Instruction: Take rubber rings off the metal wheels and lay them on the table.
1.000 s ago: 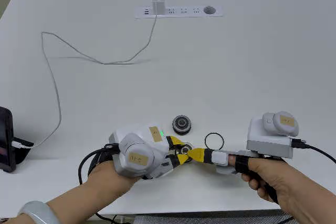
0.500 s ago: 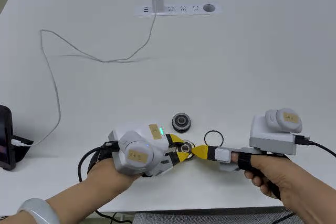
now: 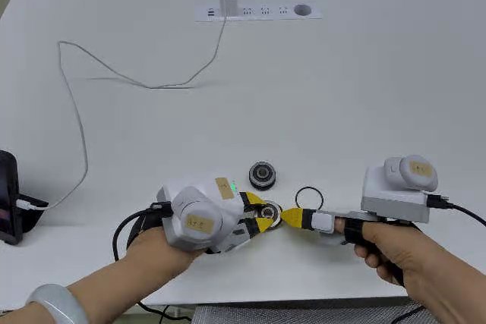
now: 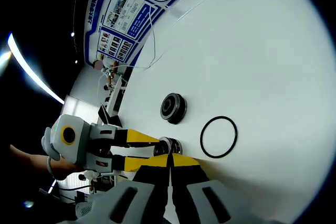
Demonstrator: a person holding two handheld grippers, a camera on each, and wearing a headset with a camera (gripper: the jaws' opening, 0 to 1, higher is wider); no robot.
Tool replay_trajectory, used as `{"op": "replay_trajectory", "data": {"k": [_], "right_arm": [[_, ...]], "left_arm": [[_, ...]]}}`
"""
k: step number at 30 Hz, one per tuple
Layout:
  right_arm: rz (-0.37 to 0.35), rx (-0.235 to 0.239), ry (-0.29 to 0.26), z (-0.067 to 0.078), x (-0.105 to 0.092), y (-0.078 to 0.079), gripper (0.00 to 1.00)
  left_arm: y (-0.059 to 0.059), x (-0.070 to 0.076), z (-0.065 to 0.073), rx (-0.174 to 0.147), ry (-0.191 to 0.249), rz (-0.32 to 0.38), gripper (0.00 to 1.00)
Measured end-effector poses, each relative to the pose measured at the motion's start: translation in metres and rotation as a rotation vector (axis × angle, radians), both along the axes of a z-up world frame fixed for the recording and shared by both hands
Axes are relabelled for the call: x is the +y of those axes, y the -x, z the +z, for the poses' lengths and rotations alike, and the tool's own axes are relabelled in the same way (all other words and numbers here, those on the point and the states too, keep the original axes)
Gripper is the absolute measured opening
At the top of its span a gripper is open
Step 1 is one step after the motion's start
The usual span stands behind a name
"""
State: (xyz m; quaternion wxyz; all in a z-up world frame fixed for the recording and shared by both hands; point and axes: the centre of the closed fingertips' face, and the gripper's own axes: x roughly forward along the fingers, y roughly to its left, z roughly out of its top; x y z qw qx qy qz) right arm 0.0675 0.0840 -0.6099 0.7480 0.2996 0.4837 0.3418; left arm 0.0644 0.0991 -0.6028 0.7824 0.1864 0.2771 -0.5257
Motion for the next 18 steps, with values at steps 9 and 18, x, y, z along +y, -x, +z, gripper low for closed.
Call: {"op": "replay_trajectory", "data": {"k": [9,18], "right_arm": [[-0.001,-0.005,0.009,0.0013,0.0002,-0.0002,0.02],[-0.004,-0.006,0.009,0.0029,0.0017,0.0,0.01]], "left_arm": [[-0.0003,0.0,-0.0001,0.002,-0.001,0.0,0.13],[-0.0002,-0.0001,-0.0001,0.002,-0.001,0.0,0.13]]}}
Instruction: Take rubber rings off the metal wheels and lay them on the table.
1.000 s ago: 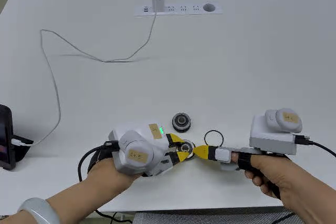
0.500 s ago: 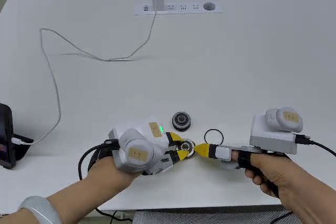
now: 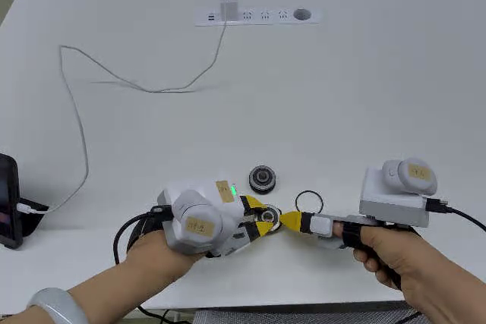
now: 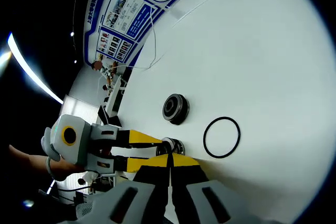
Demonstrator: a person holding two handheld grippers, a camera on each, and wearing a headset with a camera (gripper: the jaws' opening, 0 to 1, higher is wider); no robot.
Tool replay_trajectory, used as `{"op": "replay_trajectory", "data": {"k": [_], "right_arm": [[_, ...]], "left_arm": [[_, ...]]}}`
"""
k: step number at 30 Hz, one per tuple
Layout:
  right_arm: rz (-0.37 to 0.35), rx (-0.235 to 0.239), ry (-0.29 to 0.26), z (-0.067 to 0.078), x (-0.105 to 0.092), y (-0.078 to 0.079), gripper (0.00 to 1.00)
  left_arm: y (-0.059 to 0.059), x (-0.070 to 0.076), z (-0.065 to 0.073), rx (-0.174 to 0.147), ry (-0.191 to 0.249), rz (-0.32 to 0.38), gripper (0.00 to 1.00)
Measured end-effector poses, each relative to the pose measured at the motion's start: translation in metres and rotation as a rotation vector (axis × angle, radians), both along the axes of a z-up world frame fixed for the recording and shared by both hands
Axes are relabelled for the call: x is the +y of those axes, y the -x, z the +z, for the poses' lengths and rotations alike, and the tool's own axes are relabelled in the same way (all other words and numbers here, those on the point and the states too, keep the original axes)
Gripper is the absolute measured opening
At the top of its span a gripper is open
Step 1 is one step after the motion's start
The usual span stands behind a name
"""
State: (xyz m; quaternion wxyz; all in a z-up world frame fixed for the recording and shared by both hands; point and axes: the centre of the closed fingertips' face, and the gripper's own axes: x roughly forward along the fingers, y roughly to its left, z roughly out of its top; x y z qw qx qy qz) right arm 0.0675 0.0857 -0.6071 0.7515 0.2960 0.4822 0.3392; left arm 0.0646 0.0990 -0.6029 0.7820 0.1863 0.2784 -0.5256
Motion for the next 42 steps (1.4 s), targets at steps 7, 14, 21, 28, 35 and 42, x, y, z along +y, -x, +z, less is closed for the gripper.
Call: {"op": "replay_trajectory", "data": {"k": [7,14,21,28,35,42], "right_arm": [[0.0,0.0,-0.003,0.003,0.002,0.0,0.01],[0.001,0.001,-0.011,0.005,0.004,0.001,0.01],[0.003,-0.001,-0.021,0.007,0.007,0.001,0.01],[0.009,-0.002,-0.046,0.012,0.013,0.003,0.01],[0.023,0.001,-0.07,0.018,0.017,0.007,0.01],[-0.003,-0.002,-0.075,0.017,0.015,0.004,0.01]], "left_arm": [[0.0,0.0,0.0,-0.001,-0.002,0.0,0.13],[0.001,0.0,0.0,-0.001,-0.002,0.0,0.13],[0.001,0.0,0.0,-0.001,-0.002,-0.001,0.13],[0.001,0.0,0.0,-0.002,-0.002,-0.003,0.13],[0.001,0.0,0.0,-0.002,-0.001,-0.004,0.13],[0.0,0.0,-0.001,-0.002,-0.006,-0.007,0.13]]}}
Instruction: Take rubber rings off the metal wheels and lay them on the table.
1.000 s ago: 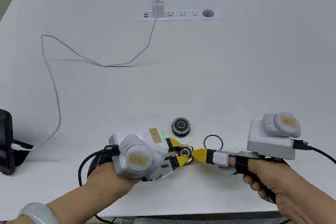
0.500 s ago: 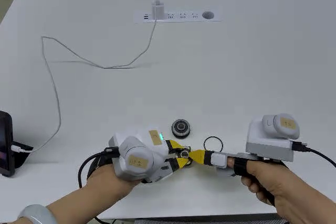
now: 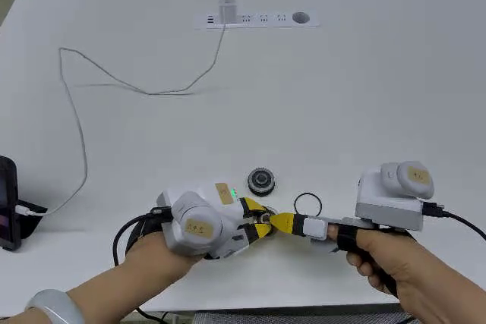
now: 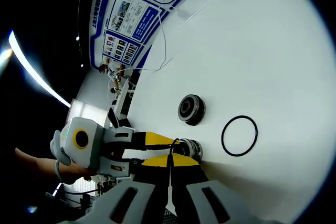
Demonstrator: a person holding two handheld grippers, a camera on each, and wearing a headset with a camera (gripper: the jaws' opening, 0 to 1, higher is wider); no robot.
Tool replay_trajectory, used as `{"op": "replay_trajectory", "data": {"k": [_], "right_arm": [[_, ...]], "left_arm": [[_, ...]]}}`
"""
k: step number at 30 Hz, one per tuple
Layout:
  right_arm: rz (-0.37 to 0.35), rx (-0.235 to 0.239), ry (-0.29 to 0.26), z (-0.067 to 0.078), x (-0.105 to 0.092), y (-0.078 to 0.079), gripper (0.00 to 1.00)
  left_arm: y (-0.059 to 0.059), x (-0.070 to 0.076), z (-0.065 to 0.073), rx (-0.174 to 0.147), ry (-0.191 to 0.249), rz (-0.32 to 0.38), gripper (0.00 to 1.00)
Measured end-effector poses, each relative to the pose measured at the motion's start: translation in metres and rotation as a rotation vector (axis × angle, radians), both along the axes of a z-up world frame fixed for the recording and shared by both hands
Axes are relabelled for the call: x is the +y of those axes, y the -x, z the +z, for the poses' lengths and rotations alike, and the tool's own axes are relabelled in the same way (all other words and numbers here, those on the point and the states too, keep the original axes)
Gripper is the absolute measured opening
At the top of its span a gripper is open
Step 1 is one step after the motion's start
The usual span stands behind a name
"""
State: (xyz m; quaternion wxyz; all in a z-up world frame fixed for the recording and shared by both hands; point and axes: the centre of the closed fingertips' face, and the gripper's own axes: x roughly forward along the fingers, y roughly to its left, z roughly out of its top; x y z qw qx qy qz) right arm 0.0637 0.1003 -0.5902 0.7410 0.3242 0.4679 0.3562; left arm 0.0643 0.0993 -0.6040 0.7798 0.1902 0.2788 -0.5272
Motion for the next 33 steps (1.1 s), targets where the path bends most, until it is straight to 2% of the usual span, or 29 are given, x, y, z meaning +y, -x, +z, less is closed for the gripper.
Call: {"op": "replay_trajectory", "data": {"k": [7,12,14,20,28,33], "right_arm": [[-0.012,-0.013,0.036,-0.005,-0.004,-0.005,0.02],[-0.018,-0.015,0.05,-0.008,-0.007,-0.005,0.02],[-0.018,-0.013,0.055,-0.008,-0.008,-0.005,0.02],[-0.017,-0.015,0.053,-0.007,-0.008,-0.005,0.02],[-0.007,-0.024,0.037,-0.002,-0.003,-0.005,0.02],[-0.006,-0.026,0.024,0.003,0.0,-0.004,0.02]], "left_arm": [[0.001,-0.001,0.001,-0.008,0.013,-0.005,0.14],[0.001,-0.001,0.005,-0.026,0.02,-0.011,0.17],[0.001,-0.001,0.008,-0.03,0.039,-0.009,0.2],[0.003,0.002,0.011,-0.049,0.035,-0.013,0.22],[0.002,0.007,0.014,-0.059,0.044,0.013,0.33],[0.002,0.012,0.015,-0.061,0.044,0.024,0.35]]}}
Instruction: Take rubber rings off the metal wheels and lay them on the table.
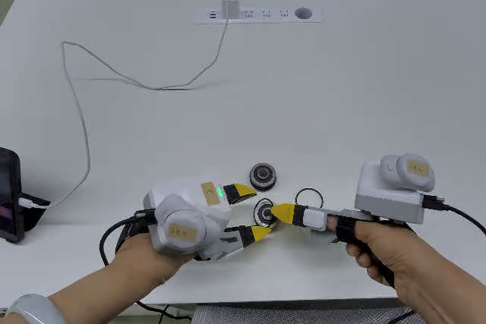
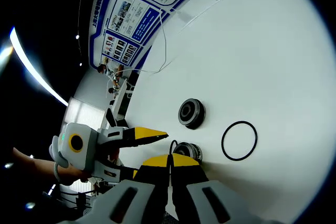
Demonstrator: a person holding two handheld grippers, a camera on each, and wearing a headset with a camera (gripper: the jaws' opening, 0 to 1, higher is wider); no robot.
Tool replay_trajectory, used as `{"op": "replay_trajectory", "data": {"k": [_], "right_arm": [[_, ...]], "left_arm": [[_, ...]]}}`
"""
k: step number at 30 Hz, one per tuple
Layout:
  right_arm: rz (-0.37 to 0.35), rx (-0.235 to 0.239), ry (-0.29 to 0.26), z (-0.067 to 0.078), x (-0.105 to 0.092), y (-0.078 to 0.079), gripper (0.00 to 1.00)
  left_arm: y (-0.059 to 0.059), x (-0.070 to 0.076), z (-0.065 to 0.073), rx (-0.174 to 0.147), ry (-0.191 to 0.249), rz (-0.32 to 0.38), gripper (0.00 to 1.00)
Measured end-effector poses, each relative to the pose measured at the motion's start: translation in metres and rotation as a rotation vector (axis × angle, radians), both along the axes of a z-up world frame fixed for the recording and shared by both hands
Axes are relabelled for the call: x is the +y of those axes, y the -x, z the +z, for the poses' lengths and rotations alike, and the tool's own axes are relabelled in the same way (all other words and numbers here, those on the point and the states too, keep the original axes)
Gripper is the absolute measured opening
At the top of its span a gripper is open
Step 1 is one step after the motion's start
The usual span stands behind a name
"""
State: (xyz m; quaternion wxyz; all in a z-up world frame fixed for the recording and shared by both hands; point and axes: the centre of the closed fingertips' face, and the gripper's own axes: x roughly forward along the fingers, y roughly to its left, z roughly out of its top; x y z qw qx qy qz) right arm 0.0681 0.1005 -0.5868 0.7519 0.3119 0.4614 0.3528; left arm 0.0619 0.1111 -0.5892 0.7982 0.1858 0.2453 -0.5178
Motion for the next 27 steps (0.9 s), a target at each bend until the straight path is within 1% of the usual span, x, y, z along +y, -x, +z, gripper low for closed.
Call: {"op": "replay_trajectory", "data": {"k": [10,11,13,16,21,25,27], "right_arm": [[-0.013,0.003,-0.031,0.008,0.0,0.001,0.02],[-0.014,0.002,-0.033,0.008,0.0,0.002,0.02],[-0.017,0.003,-0.038,0.01,-0.002,0.003,0.02],[-0.028,0.002,-0.052,0.014,-0.003,0.004,0.02],[-0.055,-0.001,-0.067,0.02,-0.009,0.001,0.02],[-0.075,-0.005,-0.059,0.019,-0.018,-0.002,0.02],[-0.083,-0.006,-0.055,0.019,-0.022,-0.003,0.02]], "left_arm": [[0.001,0.006,0.002,-0.001,0.007,0.015,0.37],[0.001,0.007,0.003,0.002,0.013,0.018,0.37],[0.001,0.008,0.004,-0.002,0.012,0.02,0.38],[0.002,0.011,0.005,-0.003,0.021,0.025,0.39],[0.003,0.016,0.008,-0.002,0.041,0.04,0.43],[0.003,0.023,0.009,-0.003,0.052,0.063,0.46],[0.003,0.026,0.009,0.002,0.054,0.076,0.48]]}}
